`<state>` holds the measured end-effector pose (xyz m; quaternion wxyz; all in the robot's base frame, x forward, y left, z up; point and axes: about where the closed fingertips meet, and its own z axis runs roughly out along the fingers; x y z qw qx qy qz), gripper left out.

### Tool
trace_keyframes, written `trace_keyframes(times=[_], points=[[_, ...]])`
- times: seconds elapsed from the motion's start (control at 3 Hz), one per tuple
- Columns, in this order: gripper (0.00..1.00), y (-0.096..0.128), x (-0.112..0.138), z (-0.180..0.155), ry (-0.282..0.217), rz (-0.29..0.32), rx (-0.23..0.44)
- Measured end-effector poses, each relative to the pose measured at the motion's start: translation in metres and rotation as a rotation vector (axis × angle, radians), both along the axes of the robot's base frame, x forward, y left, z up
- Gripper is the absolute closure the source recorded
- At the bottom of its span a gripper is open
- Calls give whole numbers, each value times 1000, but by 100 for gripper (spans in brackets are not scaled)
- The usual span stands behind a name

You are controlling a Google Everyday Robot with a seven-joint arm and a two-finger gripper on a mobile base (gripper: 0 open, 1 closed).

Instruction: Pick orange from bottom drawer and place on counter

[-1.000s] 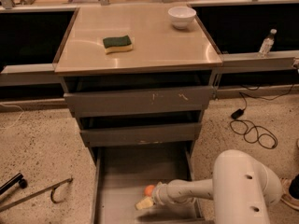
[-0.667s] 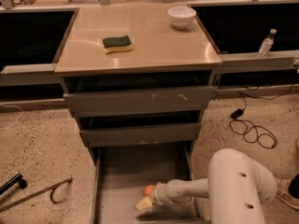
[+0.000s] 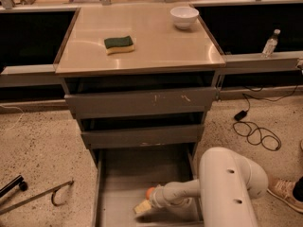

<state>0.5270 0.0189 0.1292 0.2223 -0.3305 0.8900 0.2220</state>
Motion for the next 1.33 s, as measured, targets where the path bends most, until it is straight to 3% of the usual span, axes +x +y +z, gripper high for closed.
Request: trace_keyframes(times=[1.0,1.33], points=[[66,4,-2,-5,-2,7,-21],[88,2,-1,1,12,10,11]])
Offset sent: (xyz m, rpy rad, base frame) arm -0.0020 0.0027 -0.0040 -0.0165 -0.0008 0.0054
